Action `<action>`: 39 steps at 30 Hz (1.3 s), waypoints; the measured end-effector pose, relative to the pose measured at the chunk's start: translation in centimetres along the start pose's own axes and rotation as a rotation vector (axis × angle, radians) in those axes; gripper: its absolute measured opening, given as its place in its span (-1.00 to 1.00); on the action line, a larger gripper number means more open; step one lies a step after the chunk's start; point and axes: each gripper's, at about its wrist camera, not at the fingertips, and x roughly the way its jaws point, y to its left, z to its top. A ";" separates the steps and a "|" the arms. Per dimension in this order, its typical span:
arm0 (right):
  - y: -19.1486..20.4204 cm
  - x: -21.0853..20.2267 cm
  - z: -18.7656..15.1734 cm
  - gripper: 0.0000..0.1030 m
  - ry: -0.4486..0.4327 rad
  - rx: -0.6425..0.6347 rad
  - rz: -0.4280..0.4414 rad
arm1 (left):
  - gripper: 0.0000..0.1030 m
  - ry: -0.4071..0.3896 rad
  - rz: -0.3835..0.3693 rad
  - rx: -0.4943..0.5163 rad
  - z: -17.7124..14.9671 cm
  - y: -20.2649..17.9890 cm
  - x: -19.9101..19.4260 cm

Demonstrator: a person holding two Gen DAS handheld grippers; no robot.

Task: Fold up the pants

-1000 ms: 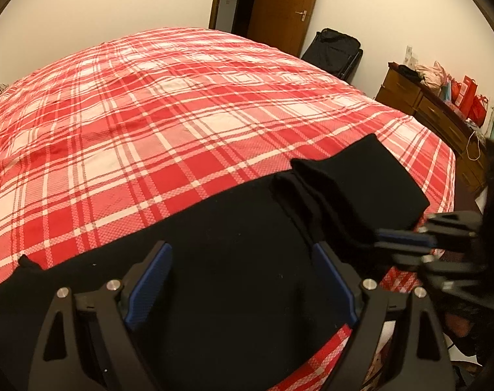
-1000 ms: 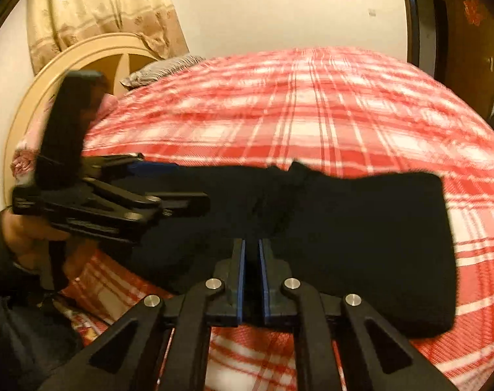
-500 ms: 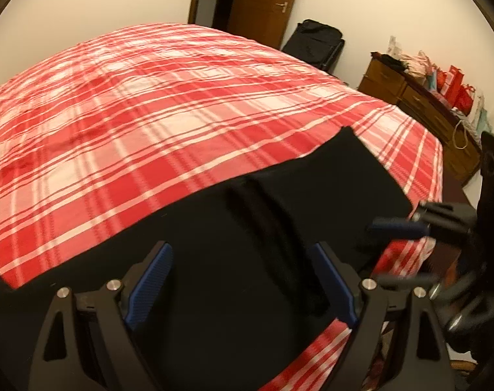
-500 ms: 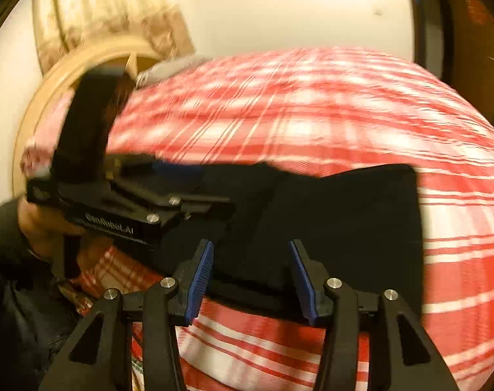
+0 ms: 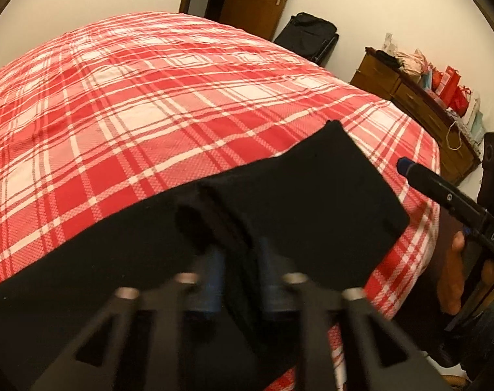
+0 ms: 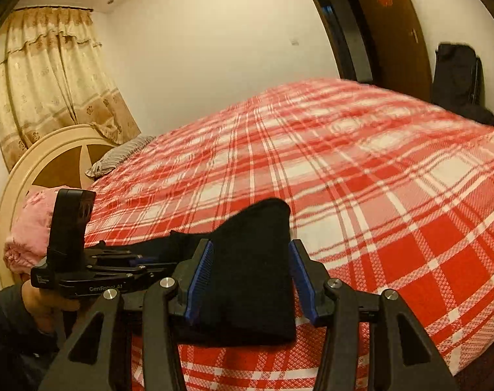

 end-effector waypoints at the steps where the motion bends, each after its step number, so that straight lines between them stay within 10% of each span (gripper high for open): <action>1: 0.1 -0.4 -0.1 0.13 -0.013 -0.007 0.000 | -0.74 -0.006 -0.003 -0.001 0.0 -0.1 -0.2; 17: 2.7 0.5 -1.8 0.19 0.011 -0.107 0.053 | -0.75 -0.076 0.058 -0.081 -1.9 4.5 -10.0; 29: 4.1 0.6 -2.5 0.20 0.021 -0.147 0.114 | -0.75 -0.030 0.113 -0.214 -5.9 10.5 -9.6; 39: 8.9 4.2 -6.1 0.20 0.292 -0.347 0.222 | -0.62 -0.033 0.204 -0.148 -6.8 10.3 -7.5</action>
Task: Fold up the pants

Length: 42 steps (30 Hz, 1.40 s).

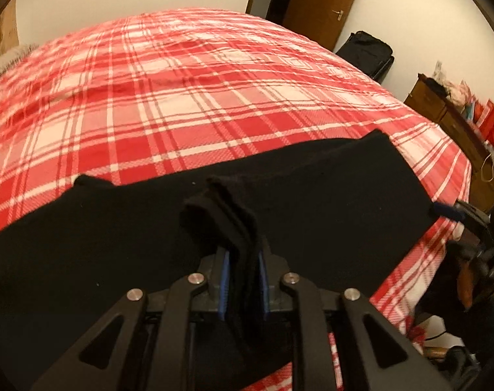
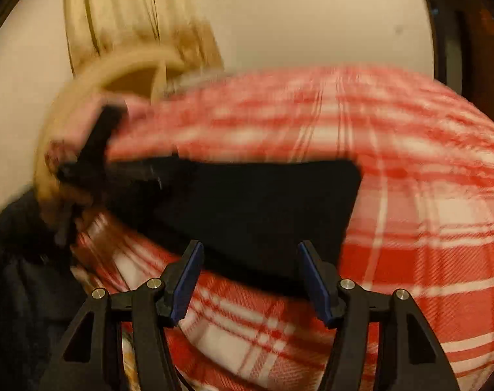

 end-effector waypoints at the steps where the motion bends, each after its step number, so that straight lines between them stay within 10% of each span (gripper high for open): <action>1: 0.1 0.8 -0.2 0.20 0.033 -0.007 -0.026 | -0.60 -0.003 0.005 0.008 0.0 0.0 0.0; 7: 0.4 0.4 0.7 0.20 0.047 0.020 -0.012 | -0.38 -0.044 0.051 0.039 0.1 -0.2 -1.5; 11: 0.7 -0.3 3.6 0.20 -0.033 0.002 -0.016 | 0.23 -0.105 0.103 0.084 0.2 -0.8 -2.6; 19: -3.5 6.8 6.6 0.20 0.103 0.145 -0.078 | 0.26 -0.053 0.192 0.077 0.5 0.4 0.1; 31: -4.9 4.0 5.1 0.20 0.031 0.218 -0.053 | 0.34 -0.080 0.205 0.068 0.1 0.3 -0.3; 37: -1.9 1.5 5.4 0.20 -0.012 0.150 -0.049 | 0.44 -0.106 0.212 0.053 -0.1 0.7 -1.4; 42: 1.1 4.7 3.1 0.20 0.141 0.069 0.002 | 0.58 -0.102 0.226 0.021 -0.5 1.8 -1.1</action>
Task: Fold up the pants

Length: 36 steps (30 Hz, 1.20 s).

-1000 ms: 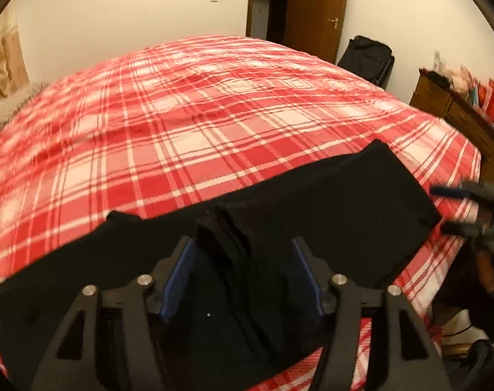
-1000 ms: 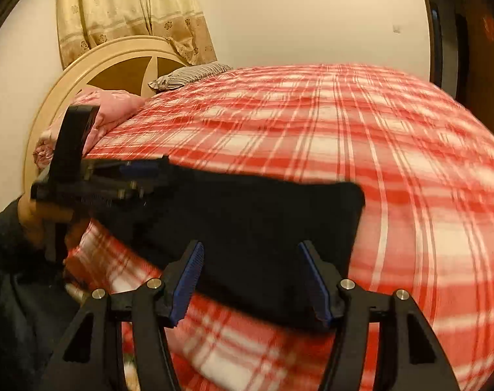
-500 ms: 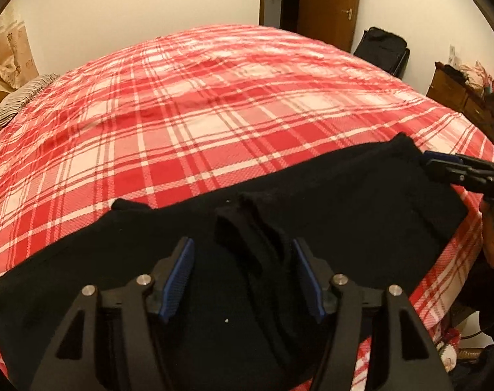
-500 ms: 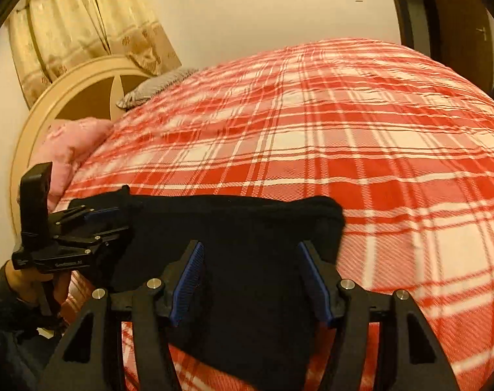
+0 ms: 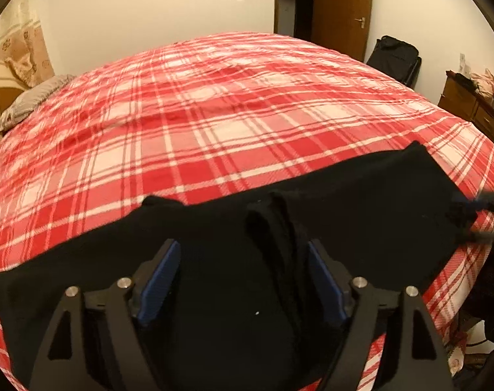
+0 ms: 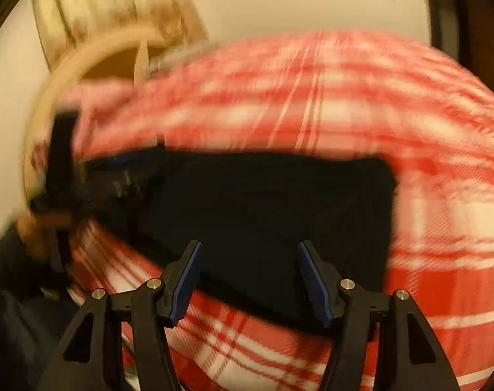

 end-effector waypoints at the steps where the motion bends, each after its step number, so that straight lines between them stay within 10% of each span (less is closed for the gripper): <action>1: 0.5 0.7 -0.4 0.20 0.003 -0.034 -0.042 | 0.59 0.005 -0.001 -0.006 -0.1 0.1 0.2; 12: 5.9 0.2 1.3 0.24 -0.077 -0.159 0.000 | 0.61 0.005 -0.014 -0.005 -0.7 0.6 -0.4; 21: 10.2 6.5 3.3 0.24 0.055 -0.198 0.126 | 0.61 -0.020 0.058 -0.053 -1.5 4.3 -2.4; 32: 9.2 1.7 3.5 0.24 -0.105 -0.164 0.093 | 0.61 -0.040 0.342 -0.259 -7.0 19.4 -8.2; 36: 8.0 1.4 3.8 0.24 -0.117 -0.088 0.088 | 0.61 -0.047 0.308 -0.418 -9.6 23.7 -8.3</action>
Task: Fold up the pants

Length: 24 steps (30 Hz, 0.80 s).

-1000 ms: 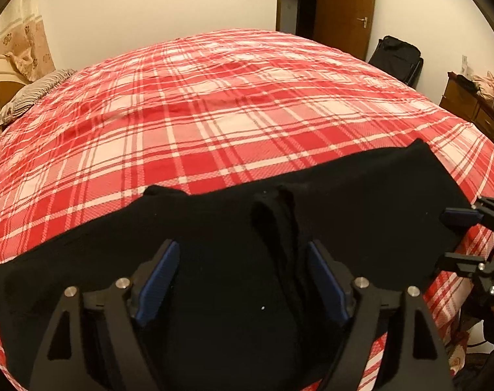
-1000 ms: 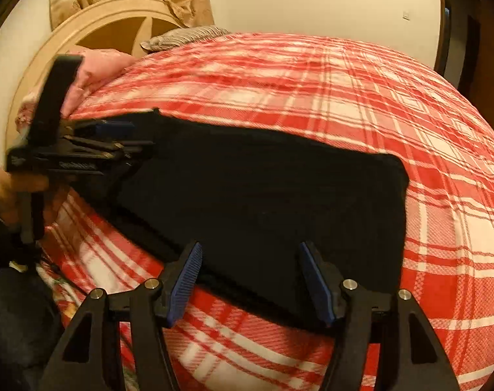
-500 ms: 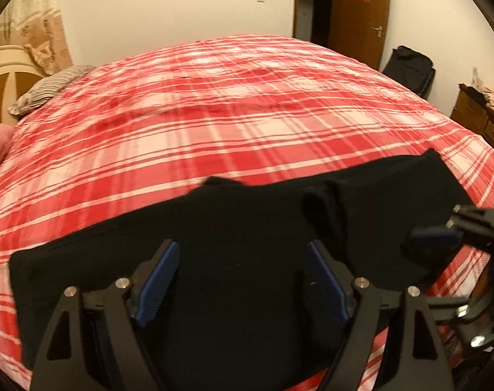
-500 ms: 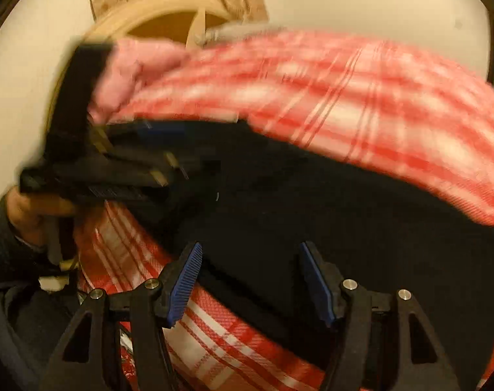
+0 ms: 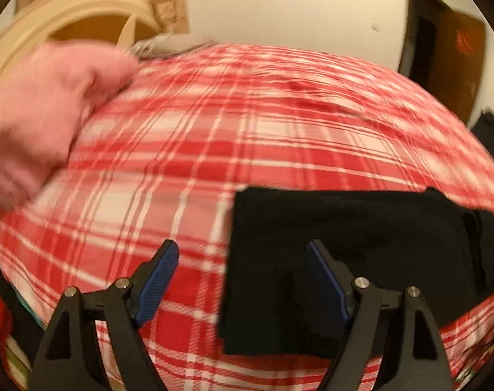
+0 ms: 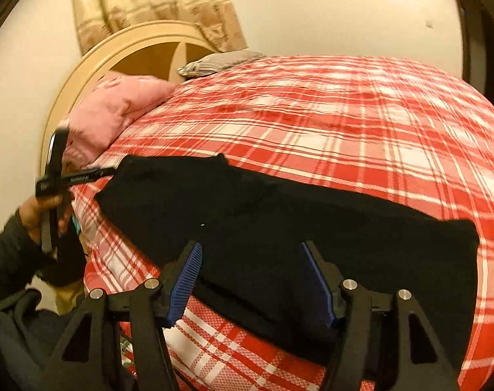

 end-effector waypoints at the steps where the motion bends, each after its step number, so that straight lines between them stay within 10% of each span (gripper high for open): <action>1: -0.2 0.2 0.0 0.24 0.000 0.008 -0.010 | 0.61 0.008 -0.031 -0.034 -0.2 0.6 0.5; 15: 0.5 1.4 -1.3 0.24 0.028 0.005 -0.023 | -0.09 0.039 -0.180 -0.111 -0.8 0.1 2.3; 24: 0.7 1.2 -1.4 0.24 0.023 0.000 -0.028 | 0.06 0.038 -0.224 -0.147 -0.8 1.1 3.1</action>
